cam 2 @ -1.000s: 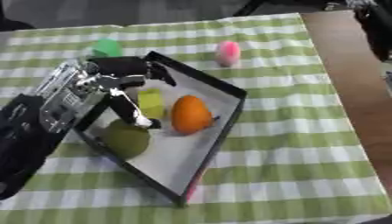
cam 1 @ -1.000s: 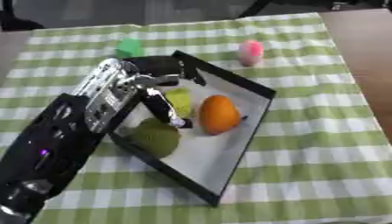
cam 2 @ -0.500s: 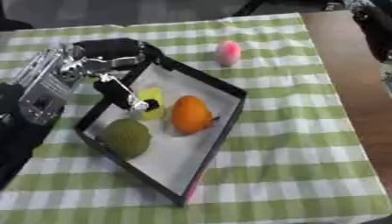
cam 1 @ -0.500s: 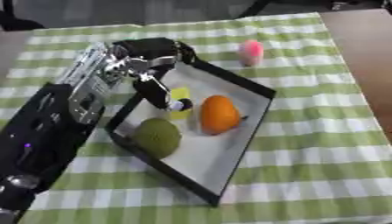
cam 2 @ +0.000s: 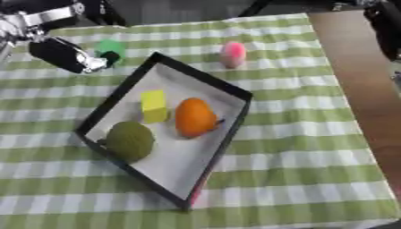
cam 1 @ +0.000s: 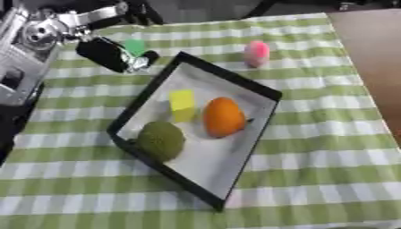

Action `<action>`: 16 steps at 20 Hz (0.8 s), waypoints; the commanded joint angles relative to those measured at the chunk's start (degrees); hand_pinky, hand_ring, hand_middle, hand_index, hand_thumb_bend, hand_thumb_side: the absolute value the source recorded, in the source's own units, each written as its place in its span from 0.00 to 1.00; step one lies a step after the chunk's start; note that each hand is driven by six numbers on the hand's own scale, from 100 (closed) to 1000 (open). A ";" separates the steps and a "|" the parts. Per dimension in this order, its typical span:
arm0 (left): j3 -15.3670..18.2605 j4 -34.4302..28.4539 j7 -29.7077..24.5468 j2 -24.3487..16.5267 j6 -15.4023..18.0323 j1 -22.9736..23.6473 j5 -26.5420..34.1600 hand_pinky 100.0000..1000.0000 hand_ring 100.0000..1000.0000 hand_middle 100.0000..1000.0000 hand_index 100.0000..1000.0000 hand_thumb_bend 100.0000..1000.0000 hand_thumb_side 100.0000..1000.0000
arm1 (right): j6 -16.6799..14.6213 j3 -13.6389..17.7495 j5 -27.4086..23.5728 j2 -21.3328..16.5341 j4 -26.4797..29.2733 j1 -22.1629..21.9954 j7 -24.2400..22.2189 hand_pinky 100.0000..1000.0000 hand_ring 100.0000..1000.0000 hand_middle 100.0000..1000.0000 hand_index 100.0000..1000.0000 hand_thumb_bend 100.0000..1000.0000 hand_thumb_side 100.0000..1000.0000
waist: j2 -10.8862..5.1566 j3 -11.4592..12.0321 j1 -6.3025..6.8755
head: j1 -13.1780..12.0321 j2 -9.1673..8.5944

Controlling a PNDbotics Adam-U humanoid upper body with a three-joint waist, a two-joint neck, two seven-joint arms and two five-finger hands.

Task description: Pick up objects on the table and place them in the box.

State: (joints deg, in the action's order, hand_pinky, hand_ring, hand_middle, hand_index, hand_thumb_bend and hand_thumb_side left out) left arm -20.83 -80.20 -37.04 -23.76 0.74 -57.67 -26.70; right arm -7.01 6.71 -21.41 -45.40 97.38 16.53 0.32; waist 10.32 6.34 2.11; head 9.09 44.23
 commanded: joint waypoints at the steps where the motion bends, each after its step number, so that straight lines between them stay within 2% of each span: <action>1: 2.70 0.35 1.03 -3.78 -2.05 -1.08 1.43 0.84 0.82 0.78 0.84 0.16 0.29 | -0.09 1.00 -0.28 -1.88 1.09 0.34 0.40 0.89 1.00 0.89 0.90 0.00 0.54 | -0.38 -0.13 -0.91 | -0.19 -0.11; 5: 4.37 4.89 2.22 -5.50 -3.18 -1.50 -0.14 0.84 0.82 0.78 0.84 0.18 0.29 | -0.11 1.01 -0.14 -1.82 1.12 0.40 0.46 0.89 1.00 0.89 0.90 0.00 0.54 | 0.03 -0.51 -1.08 | -0.89 -0.11; 9: 5.47 10.03 3.14 -5.73 -2.66 -2.15 -2.37 0.84 0.83 0.78 0.85 0.20 0.29 | -0.15 0.88 0.07 -1.66 1.14 0.64 0.41 0.89 1.00 0.89 0.90 0.00 0.55 | 0.59 -1.13 -1.35 | -1.76 -0.11; 12: 5.93 13.50 3.25 -5.52 -1.03 -2.69 -3.79 0.86 0.85 0.80 0.86 0.27 0.29 | -0.13 0.73 0.27 -1.56 1.09 0.86 0.31 0.89 1.00 0.89 0.90 0.00 0.55 | 1.08 -1.68 -1.45 | -2.47 -0.23; 16: 6.30 17.40 1.86 -5.20 3.71 -3.92 -4.90 0.87 0.86 0.79 0.85 0.40 0.18 | -0.05 0.44 0.60 -1.45 1.03 1.42 0.04 0.89 1.00 0.89 0.90 0.00 0.55 | 1.87 -2.60 -1.34 | -3.11 -0.81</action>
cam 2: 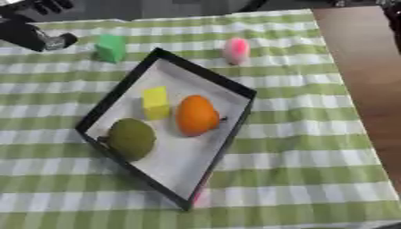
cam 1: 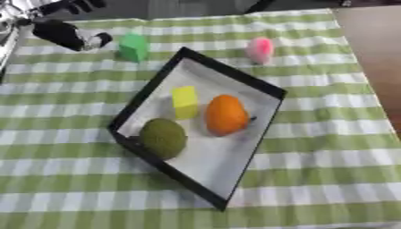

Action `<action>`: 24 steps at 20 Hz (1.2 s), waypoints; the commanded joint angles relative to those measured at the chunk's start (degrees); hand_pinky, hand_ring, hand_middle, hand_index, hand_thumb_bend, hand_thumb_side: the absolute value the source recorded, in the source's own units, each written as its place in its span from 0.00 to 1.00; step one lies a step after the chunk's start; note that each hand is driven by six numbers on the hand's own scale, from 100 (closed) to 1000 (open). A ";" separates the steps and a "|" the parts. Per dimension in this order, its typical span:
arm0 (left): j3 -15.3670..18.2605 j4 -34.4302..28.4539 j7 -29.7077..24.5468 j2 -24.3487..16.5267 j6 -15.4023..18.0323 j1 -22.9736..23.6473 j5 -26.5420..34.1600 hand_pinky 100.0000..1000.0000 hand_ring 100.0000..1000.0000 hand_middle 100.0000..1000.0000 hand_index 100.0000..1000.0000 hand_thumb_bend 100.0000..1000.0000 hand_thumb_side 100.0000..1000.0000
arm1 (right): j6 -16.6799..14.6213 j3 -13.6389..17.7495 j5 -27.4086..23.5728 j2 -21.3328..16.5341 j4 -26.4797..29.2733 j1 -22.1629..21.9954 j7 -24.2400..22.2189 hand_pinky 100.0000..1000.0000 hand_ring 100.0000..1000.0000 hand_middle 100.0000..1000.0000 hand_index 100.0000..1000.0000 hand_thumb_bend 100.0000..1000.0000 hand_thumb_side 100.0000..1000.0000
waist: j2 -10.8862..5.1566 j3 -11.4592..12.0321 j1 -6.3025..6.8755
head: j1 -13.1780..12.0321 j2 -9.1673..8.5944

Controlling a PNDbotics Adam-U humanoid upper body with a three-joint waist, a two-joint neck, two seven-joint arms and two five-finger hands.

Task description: Pick up objects on the table and place them in the box.

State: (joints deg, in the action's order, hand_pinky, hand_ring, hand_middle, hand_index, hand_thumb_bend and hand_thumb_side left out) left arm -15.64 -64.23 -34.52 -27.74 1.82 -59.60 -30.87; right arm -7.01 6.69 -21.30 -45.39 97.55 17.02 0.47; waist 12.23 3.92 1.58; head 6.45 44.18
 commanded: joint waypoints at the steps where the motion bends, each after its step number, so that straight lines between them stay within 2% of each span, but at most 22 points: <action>1: 1.24 2.28 -1.22 -1.14 4.16 -2.40 -1.02 0.87 0.86 0.78 0.85 0.42 0.15 | -0.01 0.38 0.58 -1.42 0.82 1.07 -0.19 0.89 1.00 0.89 0.90 0.00 0.55 | 0.14 -0.40 -0.77 | -0.60 -0.89; 4: 1.62 4.96 -3.07 -0.95 8.32 -3.97 -2.59 0.87 0.86 0.78 0.85 0.46 0.10 | 0.08 0.14 0.82 -1.35 0.74 1.59 -0.43 0.89 1.00 0.89 0.90 0.00 0.56 | 0.70 -1.34 -0.59 | -1.10 -1.44; 6: 1.92 6.75 -4.21 -0.78 10.42 -5.08 -4.01 0.87 0.87 0.78 0.85 0.48 0.11 | 0.12 -0.04 0.94 -1.35 0.72 1.91 -0.60 0.89 1.00 0.89 0.90 0.00 0.56 | 0.96 -2.08 -0.44 | -1.38 -1.89; 9: 2.41 9.51 -5.61 -0.39 12.48 -6.49 -6.36 0.87 0.87 0.79 0.86 0.53 0.11 | 0.18 -0.34 1.06 -1.26 0.71 2.44 -0.87 0.89 1.00 0.89 0.90 0.00 0.56 | 1.34 -3.30 -0.21 | -1.87 -2.76; 12: 2.94 11.34 -6.35 0.00 14.35 -7.34 -8.59 0.87 0.88 0.78 0.85 0.54 0.05 | 0.26 -0.55 1.16 -1.16 0.71 2.84 -1.09 0.89 1.00 0.89 0.90 0.00 0.56 | 1.73 -4.21 0.00 | -2.24 -3.40; 15: 3.46 12.33 -6.01 0.13 15.51 -7.96 -10.78 0.87 0.87 0.78 0.84 0.54 0.00 | 0.32 -0.72 1.30 -1.08 0.73 3.12 -1.27 0.89 1.00 0.89 0.90 0.00 0.56 | 2.08 -4.77 0.11 | -2.48 -3.86; 24: 4.61 15.18 -5.92 0.15 16.29 -9.20 -14.30 0.85 0.86 0.77 0.82 0.44 0.00 | 0.26 -1.42 1.54 -1.02 0.93 4.18 -1.61 0.88 1.00 0.88 0.89 0.00 0.56 | 3.02 -6.41 0.40 | -3.59 -4.41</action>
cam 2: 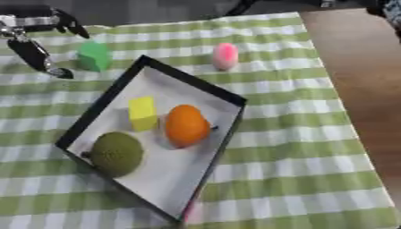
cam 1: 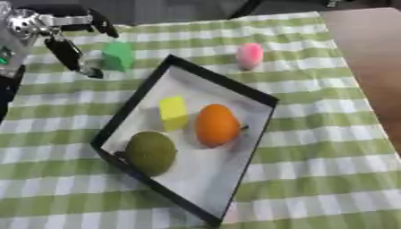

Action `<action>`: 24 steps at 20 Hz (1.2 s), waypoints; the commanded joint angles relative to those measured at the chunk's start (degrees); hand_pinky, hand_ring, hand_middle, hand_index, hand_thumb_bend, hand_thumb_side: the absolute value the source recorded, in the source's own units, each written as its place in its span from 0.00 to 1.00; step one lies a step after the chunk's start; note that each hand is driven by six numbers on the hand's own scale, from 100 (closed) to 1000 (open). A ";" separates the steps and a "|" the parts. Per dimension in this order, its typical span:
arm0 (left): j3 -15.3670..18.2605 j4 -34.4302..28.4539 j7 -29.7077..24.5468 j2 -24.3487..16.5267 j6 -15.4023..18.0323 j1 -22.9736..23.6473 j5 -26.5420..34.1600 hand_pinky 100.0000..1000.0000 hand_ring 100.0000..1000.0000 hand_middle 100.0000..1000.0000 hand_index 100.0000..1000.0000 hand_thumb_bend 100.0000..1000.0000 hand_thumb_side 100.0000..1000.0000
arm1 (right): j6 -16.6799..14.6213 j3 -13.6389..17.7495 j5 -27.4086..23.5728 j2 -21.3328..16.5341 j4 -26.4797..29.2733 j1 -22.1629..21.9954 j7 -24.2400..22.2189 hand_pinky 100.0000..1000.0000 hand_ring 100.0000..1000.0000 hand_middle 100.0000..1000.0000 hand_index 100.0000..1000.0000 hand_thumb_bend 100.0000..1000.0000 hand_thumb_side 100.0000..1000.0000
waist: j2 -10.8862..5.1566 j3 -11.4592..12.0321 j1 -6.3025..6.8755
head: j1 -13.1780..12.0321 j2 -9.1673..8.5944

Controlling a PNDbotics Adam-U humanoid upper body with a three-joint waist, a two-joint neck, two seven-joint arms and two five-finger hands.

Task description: Pick up objects on the table and place them in the box.

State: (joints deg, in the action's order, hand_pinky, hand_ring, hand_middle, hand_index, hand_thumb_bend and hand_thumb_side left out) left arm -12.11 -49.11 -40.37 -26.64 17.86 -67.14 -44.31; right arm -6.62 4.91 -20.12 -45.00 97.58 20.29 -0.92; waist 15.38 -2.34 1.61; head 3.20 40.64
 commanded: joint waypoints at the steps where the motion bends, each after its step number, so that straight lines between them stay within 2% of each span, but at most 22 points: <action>1: 1.22 0.35 -0.02 -0.96 0.21 -1.77 -1.29 0.85 0.86 0.77 0.82 0.43 0.00 | -0.10 0.29 0.42 -1.34 0.87 1.02 -0.27 0.88 1.00 0.88 0.89 0.00 0.56 | 0.01 -0.33 0.37 | -0.49 -0.80; 4: 1.67 0.82 0.58 -0.95 0.09 -2.06 -2.52 0.85 0.86 0.78 0.82 0.35 0.00 | 0.06 0.08 0.70 -1.08 0.65 1.25 -0.46 0.88 1.00 0.88 0.89 0.00 0.57 | 0.37 -0.49 0.37 | -1.04 -0.62; 9: 2.23 1.25 1.58 -0.86 -0.17 -2.47 -3.10 0.85 0.86 0.78 0.82 0.31 0.00 | 0.17 -0.16 1.13 -0.82 0.49 1.43 -0.75 0.88 1.00 0.88 0.89 0.00 0.57 | 0.71 -0.59 0.43 | -1.90 -1.04; 18: 3.06 1.19 3.30 -1.50 -0.58 -2.95 -3.33 0.84 0.85 0.77 0.81 0.31 0.00 | 0.30 -0.18 1.78 -0.72 0.23 1.22 -0.89 0.88 1.00 0.88 0.89 0.00 0.58 | 1.35 -0.69 0.72 | -2.56 -1.83; 24: 3.58 1.95 4.61 -1.69 -0.96 -3.30 -4.00 0.85 0.86 0.80 0.82 0.36 0.00 | 0.41 -0.35 2.01 -0.58 0.27 1.75 -1.12 0.88 1.00 0.88 0.89 0.00 0.58 | 2.01 -1.19 0.85 | -3.15 -2.39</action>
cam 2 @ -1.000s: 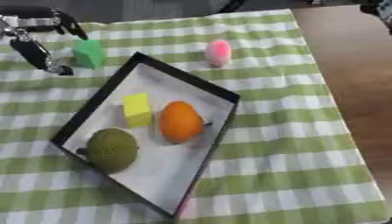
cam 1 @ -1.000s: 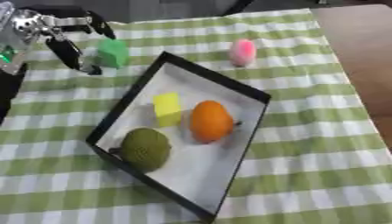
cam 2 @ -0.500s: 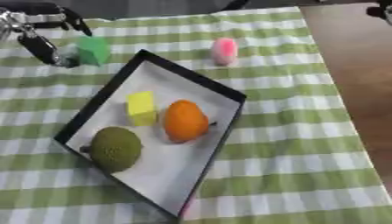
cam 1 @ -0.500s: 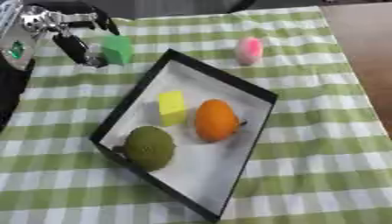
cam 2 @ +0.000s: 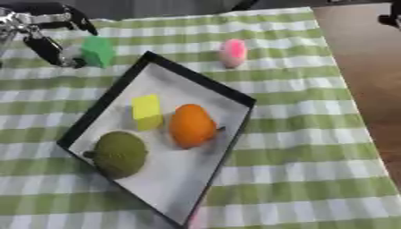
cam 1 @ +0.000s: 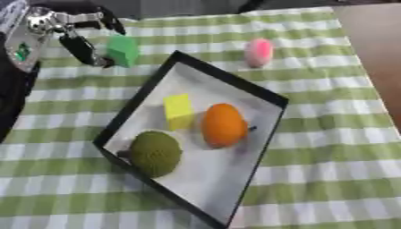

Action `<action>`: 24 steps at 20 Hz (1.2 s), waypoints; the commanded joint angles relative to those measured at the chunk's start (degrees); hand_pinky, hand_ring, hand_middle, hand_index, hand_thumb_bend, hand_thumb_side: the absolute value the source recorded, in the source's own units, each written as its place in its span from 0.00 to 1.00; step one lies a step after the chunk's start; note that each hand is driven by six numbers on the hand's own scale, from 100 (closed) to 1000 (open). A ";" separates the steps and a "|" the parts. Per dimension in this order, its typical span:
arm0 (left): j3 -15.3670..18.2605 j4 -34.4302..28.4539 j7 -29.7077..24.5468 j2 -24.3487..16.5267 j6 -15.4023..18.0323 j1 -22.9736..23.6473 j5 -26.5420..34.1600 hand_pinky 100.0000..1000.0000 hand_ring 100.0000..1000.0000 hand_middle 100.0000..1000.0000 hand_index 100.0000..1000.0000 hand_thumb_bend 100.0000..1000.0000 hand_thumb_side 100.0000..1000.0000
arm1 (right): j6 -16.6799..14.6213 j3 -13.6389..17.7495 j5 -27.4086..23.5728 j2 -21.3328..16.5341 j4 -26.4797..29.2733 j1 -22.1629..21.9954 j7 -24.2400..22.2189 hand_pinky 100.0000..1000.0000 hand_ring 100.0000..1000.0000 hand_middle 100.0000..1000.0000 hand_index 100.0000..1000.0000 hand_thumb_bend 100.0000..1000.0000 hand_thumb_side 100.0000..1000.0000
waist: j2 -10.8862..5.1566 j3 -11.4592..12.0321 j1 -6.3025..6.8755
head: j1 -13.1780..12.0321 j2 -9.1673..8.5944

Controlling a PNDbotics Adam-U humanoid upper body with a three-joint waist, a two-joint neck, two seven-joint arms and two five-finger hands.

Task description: Pick up objects on the table and place them in the box.

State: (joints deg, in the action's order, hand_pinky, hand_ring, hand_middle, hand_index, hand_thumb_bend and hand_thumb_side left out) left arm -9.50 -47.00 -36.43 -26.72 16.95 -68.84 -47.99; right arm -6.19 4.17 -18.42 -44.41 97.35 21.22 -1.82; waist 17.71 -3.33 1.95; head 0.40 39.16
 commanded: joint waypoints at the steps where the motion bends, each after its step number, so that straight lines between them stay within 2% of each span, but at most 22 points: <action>1: 1.08 0.02 0.91 -1.63 -0.07 -1.58 -0.54 0.85 0.87 0.80 0.83 0.39 0.00 | -0.03 0.37 0.34 -1.15 0.52 0.92 -0.26 0.88 1.00 0.88 0.89 0.00 0.58 | -0.19 -0.34 0.53 | -0.45 -1.07; 4: 1.26 0.58 1.45 -1.59 0.01 -1.55 -1.43 0.85 0.87 0.81 0.84 0.42 0.00 | -0.07 0.37 0.45 -1.15 0.53 1.04 -0.29 0.88 1.00 0.88 0.89 0.00 0.58 | 0.12 -0.51 0.51 | -0.68 -1.47; 15: 2.19 1.60 3.41 -1.77 -0.21 -1.68 -2.63 0.85 0.88 0.81 0.86 0.45 0.00 | 0.01 0.40 1.07 -0.96 0.44 1.32 -0.39 0.89 1.00 0.88 0.89 0.00 0.59 | 1.43 -0.53 0.72 | -1.44 -2.94; 24: 2.59 1.06 6.06 -1.85 -0.64 -2.46 -2.63 0.84 0.88 0.81 0.85 0.39 0.00 | 0.19 0.21 1.58 -0.80 0.24 1.49 -0.64 0.89 1.00 0.88 0.89 0.00 0.60 | 1.92 -0.59 0.92 | -1.66 -3.40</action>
State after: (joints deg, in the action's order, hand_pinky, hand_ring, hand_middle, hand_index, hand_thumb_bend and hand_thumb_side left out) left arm -7.91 -44.93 -30.91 -26.76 16.39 -69.66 -50.49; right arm -5.87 3.99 -17.25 -43.89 97.32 22.01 -2.22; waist 19.86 -3.85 2.34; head -1.01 36.62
